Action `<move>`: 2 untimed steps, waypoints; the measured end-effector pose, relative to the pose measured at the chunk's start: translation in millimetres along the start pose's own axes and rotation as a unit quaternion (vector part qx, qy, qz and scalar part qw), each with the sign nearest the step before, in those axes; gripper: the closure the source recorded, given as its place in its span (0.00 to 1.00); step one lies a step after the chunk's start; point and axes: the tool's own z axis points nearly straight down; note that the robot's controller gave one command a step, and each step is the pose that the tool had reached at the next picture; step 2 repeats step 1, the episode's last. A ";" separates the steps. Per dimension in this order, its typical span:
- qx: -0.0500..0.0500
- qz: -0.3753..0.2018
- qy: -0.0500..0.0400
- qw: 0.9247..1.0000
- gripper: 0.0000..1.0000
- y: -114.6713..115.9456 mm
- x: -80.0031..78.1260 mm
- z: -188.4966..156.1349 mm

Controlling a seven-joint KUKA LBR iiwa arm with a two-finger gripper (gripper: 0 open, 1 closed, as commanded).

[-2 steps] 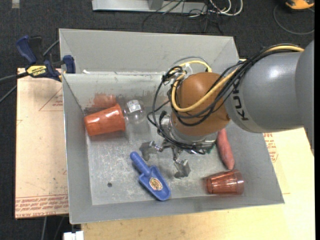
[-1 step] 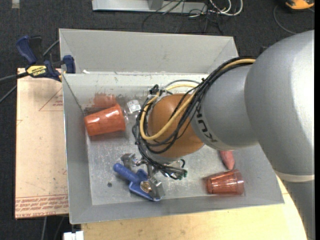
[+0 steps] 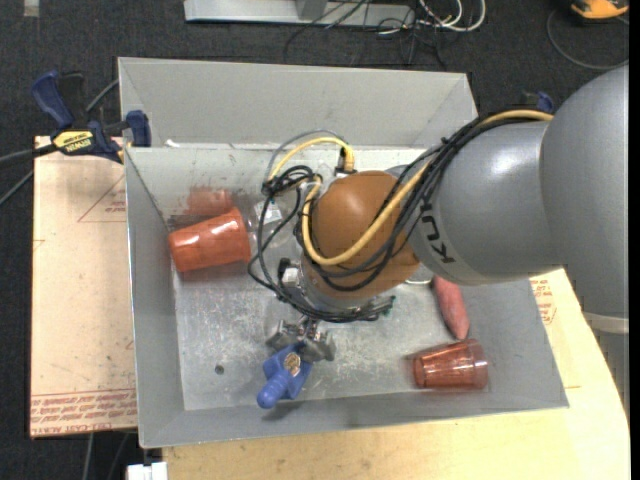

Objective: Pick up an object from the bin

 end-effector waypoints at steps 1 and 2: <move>0.000 0.000 0.000 1.000 1.00 0.0 0.1 0.1; 0.000 0.000 0.000 1.000 1.00 0.0 0.1 0.1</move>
Offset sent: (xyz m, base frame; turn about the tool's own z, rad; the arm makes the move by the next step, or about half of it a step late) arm -0.0149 0.0124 0.1538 -0.1569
